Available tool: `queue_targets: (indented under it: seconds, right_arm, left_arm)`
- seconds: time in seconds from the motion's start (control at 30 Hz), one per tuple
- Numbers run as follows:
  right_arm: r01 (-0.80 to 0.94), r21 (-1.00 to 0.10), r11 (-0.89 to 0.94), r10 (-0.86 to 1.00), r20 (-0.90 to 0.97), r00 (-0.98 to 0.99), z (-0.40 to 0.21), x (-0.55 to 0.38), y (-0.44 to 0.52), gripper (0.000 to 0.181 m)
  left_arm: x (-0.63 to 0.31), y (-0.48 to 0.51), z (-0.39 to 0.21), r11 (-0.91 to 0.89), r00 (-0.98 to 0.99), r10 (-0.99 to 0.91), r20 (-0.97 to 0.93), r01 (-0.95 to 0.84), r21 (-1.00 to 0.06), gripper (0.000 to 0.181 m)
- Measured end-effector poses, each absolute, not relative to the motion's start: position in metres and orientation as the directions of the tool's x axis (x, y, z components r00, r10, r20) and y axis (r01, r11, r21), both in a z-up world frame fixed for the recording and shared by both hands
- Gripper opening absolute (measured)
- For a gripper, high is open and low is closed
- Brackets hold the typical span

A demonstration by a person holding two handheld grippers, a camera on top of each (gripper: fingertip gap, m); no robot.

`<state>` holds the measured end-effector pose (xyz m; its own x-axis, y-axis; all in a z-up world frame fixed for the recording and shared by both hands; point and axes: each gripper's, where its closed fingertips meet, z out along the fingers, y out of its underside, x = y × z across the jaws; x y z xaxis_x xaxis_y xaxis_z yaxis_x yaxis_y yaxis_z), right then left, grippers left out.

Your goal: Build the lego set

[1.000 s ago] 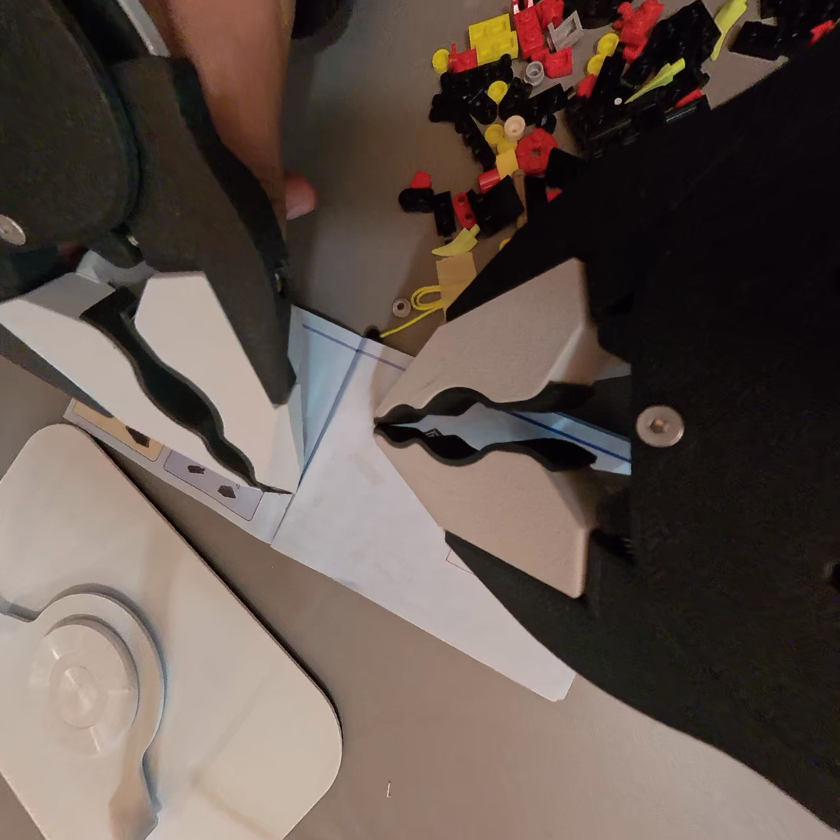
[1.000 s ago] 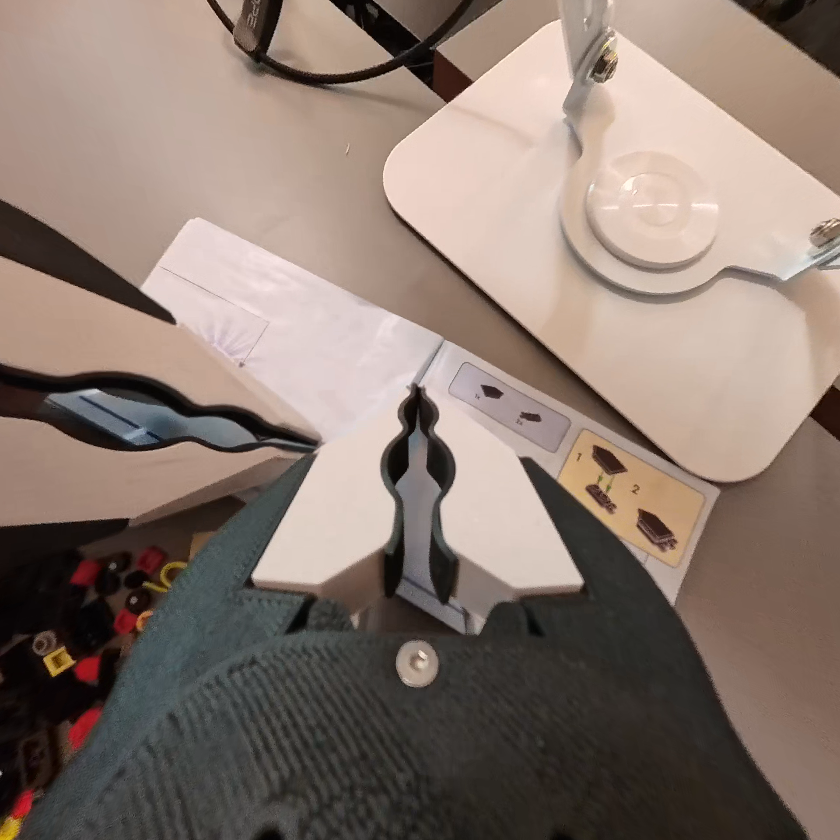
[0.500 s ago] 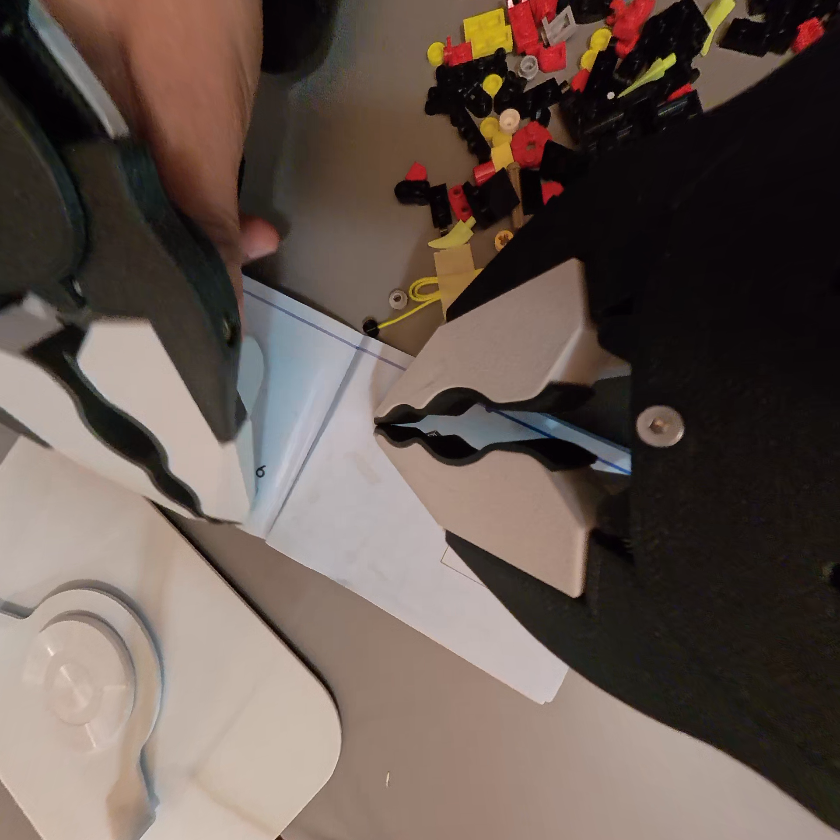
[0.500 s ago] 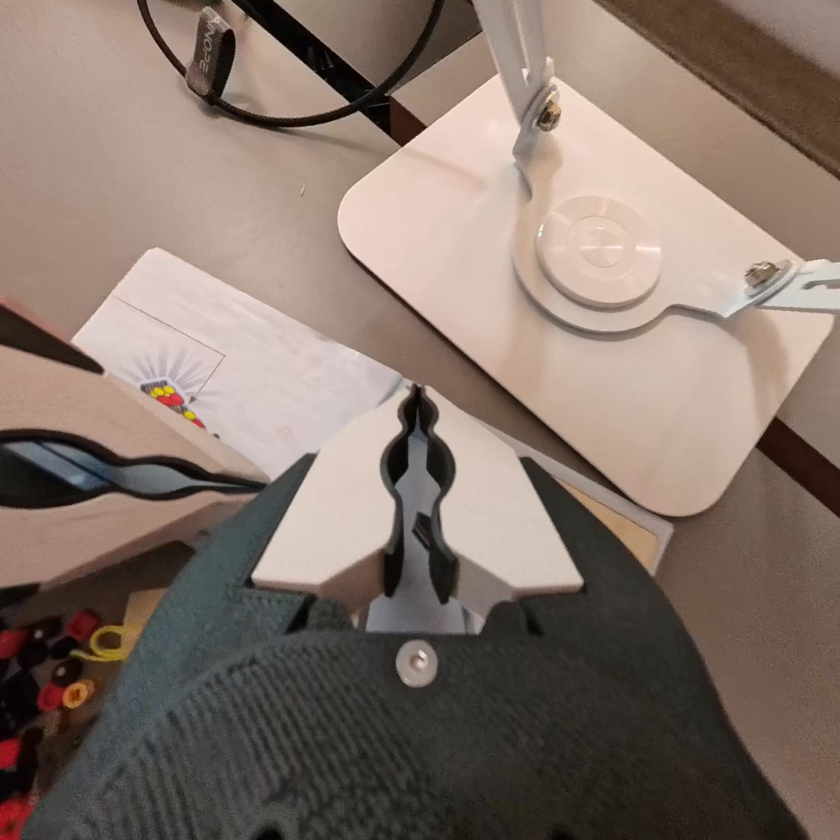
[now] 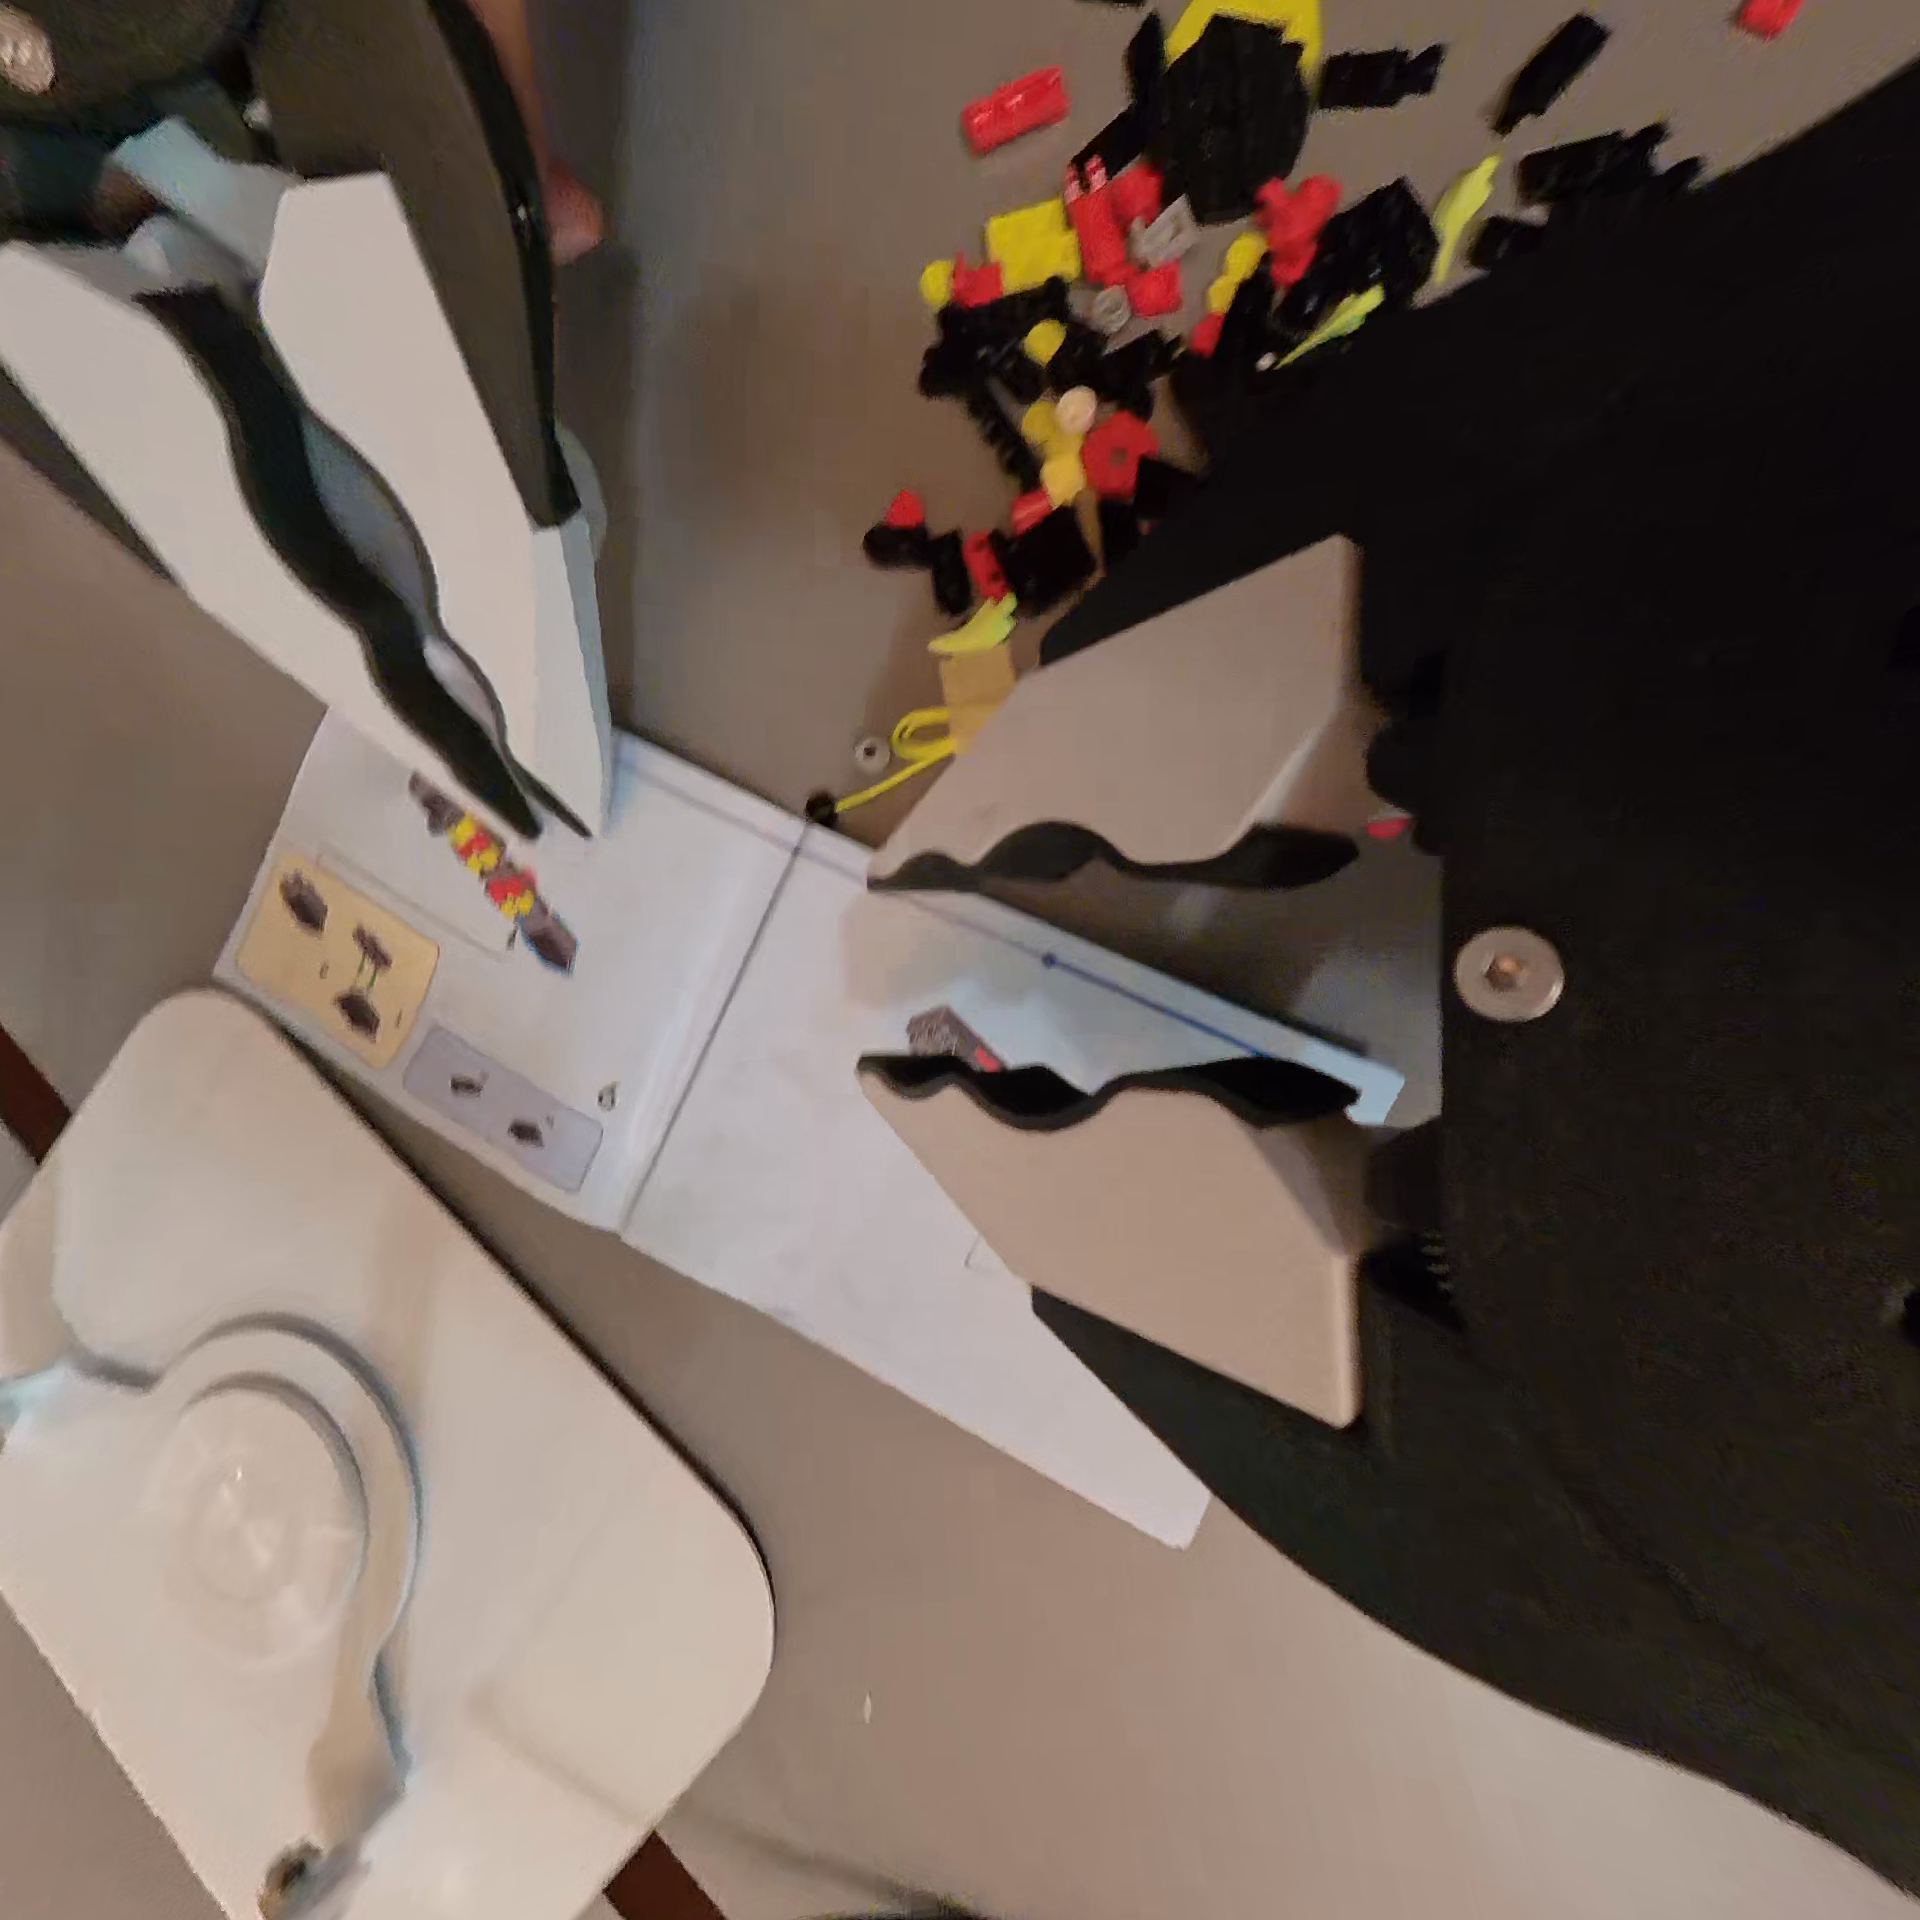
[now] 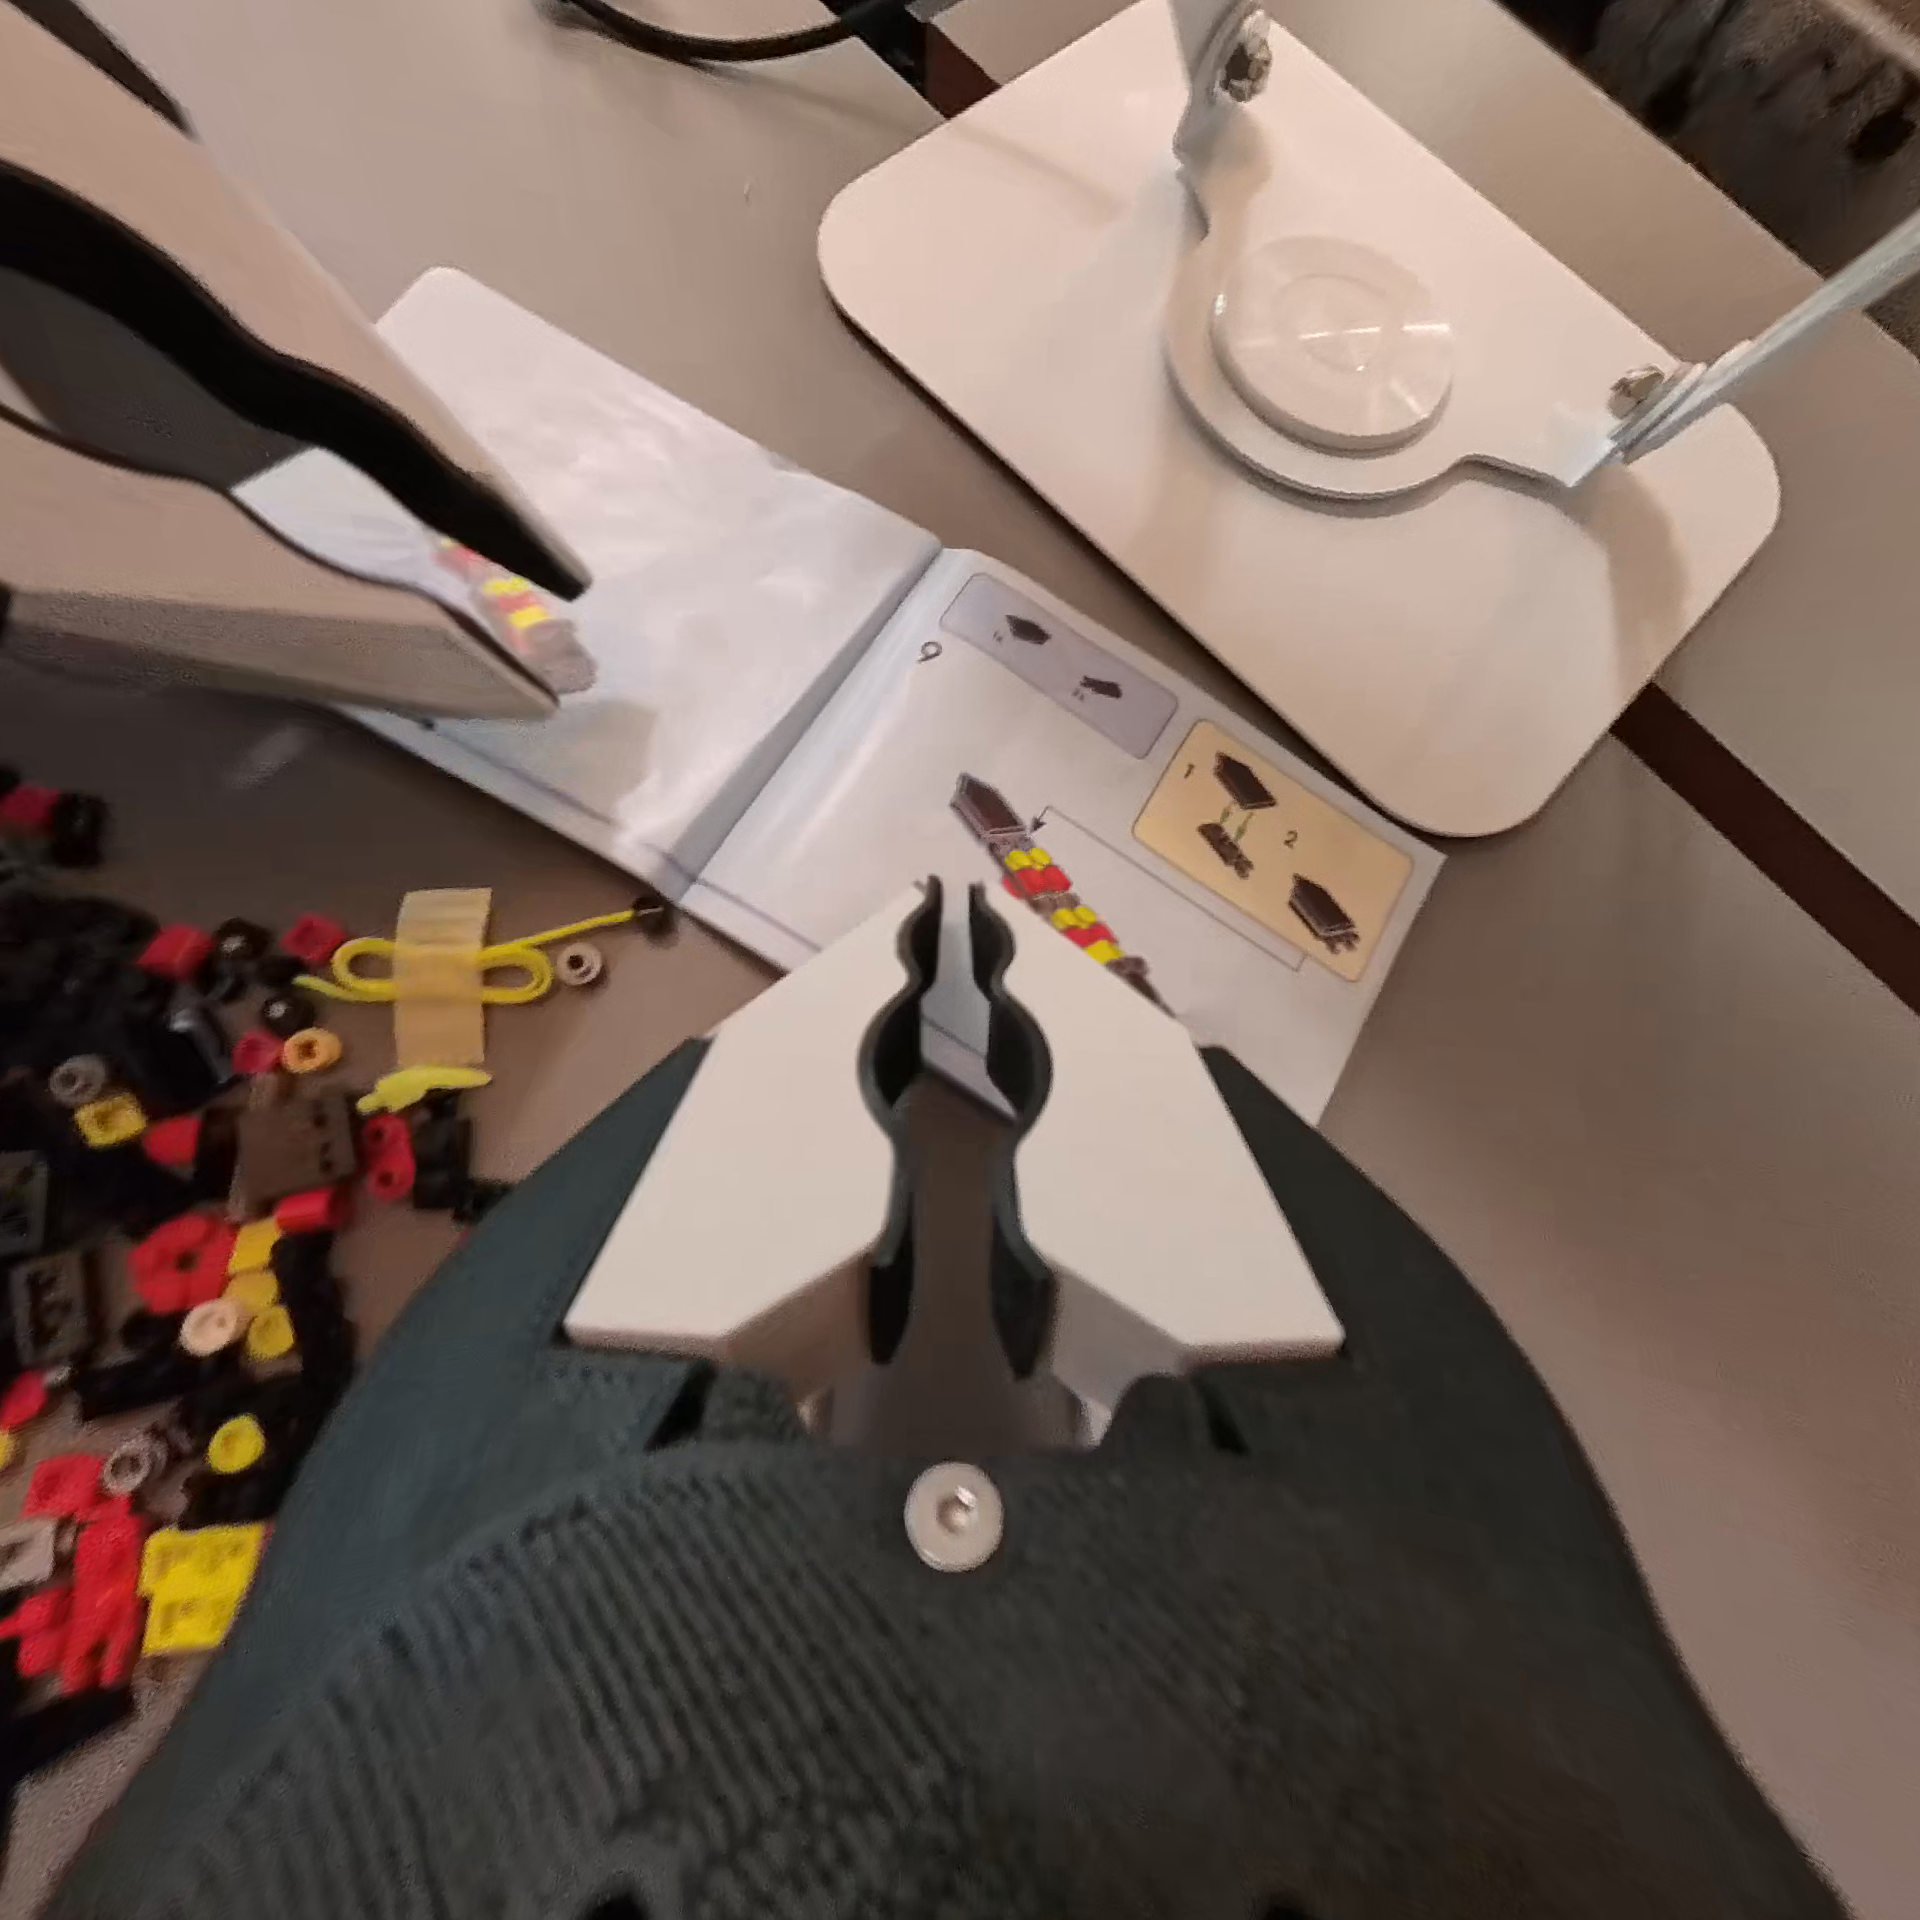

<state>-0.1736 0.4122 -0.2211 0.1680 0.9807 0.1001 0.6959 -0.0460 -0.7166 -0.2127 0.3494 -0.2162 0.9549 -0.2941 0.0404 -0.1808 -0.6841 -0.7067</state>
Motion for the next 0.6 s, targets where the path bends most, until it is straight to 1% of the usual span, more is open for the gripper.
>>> queue_targets:
  seconds: [0.03, 0.07, 0.17, 0.23, 0.37, 0.47, 0.6]
  right_arm:
    - [0.69, -0.723, -0.043, 0.986, 0.082, 0.147, -0.221, -0.173, 0.407, 0.01]
    - [0.689, -0.723, -0.051, 0.989, 0.06, 0.136, -0.223, -0.172, 0.403, 0.014]
    - [0.703, -0.706, -0.082, 0.991, 0.018, 0.134, -0.232, -0.168, 0.4, 0.028]
    - [0.7, -0.707, -0.103, 0.99, -0.003, 0.142, -0.234, -0.167, 0.4, 0.027]
    - [0.711, -0.695, -0.106, 0.99, -0.01, 0.138, -0.234, -0.166, 0.394, 0.028]
    - [0.713, -0.696, -0.081, 0.991, 0.018, 0.13, -0.235, -0.167, 0.394, 0.028]
    - [0.694, -0.712, -0.107, 0.992, -0.028, 0.124, -0.23, -0.169, 0.39, 0.028]
  left_arm:
    - [-0.207, 0.346, -0.218, -0.685, 0.946, -0.322, 0.042, -0.202, -0.7, 0.041]
    - [-0.205, 0.343, -0.221, -0.69, 0.943, -0.331, 0.033, -0.218, -0.69, 0.045]
    - [-0.209, 0.342, -0.229, -0.7, 0.949, -0.313, -0.038, -0.257, -0.666, 0.045]
    - [-0.218, 0.344, -0.232, -0.709, 0.955, -0.281, -0.093, -0.273, -0.651, 0.042]
    - [-0.232, 0.348, -0.234, -0.715, 0.964, -0.222, -0.143, -0.261, -0.649, 0.034]
    - [-0.231, 0.346, -0.234, -0.718, 0.968, -0.231, -0.1, -0.239, -0.654, 0.035]
    - [-0.234, 0.346, -0.226, -0.706, 0.972, -0.212, -0.104, -0.226, -0.671, 0.035]
